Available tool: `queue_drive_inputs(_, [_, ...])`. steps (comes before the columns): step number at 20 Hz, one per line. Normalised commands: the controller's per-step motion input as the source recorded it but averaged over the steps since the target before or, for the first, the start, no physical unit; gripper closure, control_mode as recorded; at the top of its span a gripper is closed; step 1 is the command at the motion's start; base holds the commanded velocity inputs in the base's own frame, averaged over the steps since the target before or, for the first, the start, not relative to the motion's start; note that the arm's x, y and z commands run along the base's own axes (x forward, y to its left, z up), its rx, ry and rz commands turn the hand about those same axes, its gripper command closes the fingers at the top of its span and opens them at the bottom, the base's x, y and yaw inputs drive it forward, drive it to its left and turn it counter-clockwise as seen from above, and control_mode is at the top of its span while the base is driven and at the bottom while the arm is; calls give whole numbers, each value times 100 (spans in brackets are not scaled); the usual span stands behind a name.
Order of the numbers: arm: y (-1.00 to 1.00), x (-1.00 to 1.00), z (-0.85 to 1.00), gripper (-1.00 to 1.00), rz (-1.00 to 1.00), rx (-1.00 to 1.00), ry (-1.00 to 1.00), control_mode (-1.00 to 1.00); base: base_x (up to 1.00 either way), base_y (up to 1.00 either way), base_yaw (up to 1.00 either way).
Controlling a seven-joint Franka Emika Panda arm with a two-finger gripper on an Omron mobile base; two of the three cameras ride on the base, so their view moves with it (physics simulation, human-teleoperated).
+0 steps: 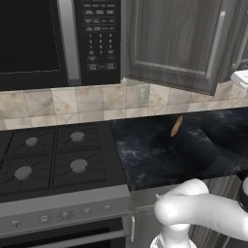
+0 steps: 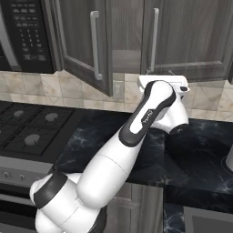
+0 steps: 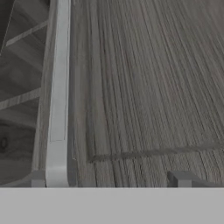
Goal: Close all open cabinet doors.
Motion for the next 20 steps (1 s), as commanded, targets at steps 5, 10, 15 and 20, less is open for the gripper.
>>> queue_drive_inputs(5, [0,1,-4,-100,0,0,0,-100,0,0,0])
queue_drive_inputs(10, [0,0,-10,-100,0,0,0,-100,0,0,0])
queue_drive_inputs(15, [-1,0,-11,-100,0,0,0,-100,0,0,0])
queue_drive_inputs(20, [-5,4,-11,-100,0,0,0,-100,0,0,0])
